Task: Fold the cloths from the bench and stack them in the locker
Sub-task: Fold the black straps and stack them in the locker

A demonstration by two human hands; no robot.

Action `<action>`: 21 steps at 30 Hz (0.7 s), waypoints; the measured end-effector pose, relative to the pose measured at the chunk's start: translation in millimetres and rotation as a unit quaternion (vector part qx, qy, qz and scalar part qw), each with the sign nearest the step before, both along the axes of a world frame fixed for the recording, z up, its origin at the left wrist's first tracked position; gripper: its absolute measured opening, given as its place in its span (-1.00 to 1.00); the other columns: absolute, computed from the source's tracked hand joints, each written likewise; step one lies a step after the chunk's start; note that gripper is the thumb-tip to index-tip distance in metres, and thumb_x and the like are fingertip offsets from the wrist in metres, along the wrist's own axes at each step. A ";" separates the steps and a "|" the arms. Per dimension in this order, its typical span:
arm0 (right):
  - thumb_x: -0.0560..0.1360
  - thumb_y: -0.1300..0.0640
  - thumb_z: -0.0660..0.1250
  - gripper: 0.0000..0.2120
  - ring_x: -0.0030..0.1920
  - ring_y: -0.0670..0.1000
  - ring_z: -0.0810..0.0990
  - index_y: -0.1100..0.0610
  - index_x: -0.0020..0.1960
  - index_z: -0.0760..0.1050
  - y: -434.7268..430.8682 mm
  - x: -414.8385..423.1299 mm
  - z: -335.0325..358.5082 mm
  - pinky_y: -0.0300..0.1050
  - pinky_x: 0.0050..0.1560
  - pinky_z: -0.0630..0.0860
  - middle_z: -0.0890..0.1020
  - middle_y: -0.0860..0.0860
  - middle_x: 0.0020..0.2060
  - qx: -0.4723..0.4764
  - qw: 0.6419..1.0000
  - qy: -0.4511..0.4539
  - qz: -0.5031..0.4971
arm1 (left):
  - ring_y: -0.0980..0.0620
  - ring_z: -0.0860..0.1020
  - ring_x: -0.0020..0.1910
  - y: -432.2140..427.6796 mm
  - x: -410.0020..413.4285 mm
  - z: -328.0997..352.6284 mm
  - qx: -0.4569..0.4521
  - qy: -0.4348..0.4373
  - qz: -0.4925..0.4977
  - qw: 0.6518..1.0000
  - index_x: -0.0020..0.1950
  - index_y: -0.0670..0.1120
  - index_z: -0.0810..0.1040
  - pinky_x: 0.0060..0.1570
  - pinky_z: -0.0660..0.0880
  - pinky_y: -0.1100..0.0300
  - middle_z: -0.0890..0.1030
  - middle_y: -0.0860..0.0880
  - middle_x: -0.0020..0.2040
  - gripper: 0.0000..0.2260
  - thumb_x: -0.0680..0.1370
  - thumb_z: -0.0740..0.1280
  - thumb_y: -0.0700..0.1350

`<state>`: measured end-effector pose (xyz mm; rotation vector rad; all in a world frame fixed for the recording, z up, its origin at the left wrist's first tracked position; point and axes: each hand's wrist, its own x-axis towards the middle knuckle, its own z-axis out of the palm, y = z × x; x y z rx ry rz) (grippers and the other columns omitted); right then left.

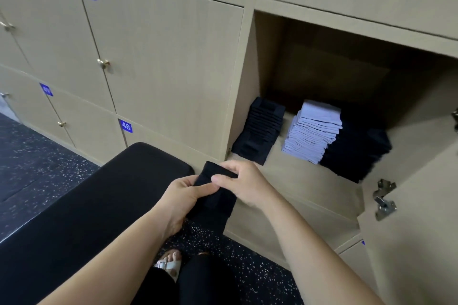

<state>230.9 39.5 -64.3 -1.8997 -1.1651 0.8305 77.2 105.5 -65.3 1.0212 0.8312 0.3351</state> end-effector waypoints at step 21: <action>0.46 0.18 0.38 -0.75 -0.39 -0.04 0.37 0.13 -0.33 0.37 -84.2 -27.9 -11.5 -0.12 -0.31 0.35 0.48 -0.09 -0.46 0.077 0.964 -0.046 -0.249 | 0.07 0.67 -0.15 -46.2 -12.4 8.4 0.315 0.085 0.102 0.940 -0.09 -0.02 0.63 -0.01 0.60 0.13 0.69 0.02 -0.20 -0.90 0.53 0.41 -0.22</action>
